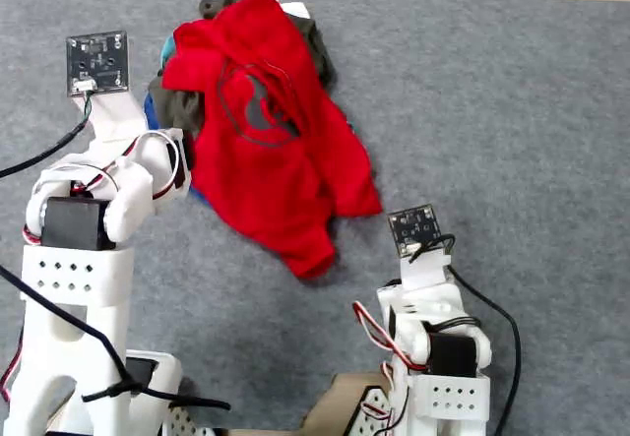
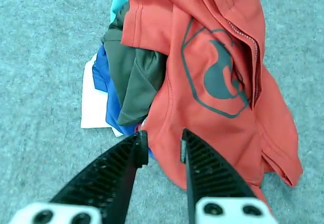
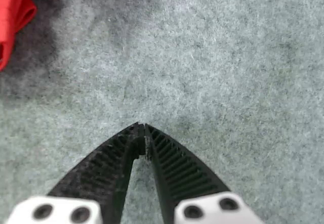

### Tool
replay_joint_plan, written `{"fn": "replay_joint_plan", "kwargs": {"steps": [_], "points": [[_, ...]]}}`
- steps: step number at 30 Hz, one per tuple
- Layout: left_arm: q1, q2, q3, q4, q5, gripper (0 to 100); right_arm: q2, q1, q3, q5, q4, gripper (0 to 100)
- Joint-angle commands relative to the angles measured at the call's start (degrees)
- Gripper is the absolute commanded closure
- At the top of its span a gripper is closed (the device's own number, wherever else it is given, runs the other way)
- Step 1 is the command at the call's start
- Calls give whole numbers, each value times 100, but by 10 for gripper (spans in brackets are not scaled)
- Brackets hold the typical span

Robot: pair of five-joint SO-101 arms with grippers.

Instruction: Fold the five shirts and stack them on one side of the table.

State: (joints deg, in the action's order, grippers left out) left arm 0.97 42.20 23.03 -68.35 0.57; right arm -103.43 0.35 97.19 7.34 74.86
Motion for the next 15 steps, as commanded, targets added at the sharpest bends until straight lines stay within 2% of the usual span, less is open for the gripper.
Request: {"fn": "replay_joint_plan", "kwargs": {"steps": [1,15], "points": [[35,-4,-281,105,193,874,-514,-4,-31,-53,35,994],[26,-75,-149,114,193,874,-514,-4,-31,-53,35,994]]}}
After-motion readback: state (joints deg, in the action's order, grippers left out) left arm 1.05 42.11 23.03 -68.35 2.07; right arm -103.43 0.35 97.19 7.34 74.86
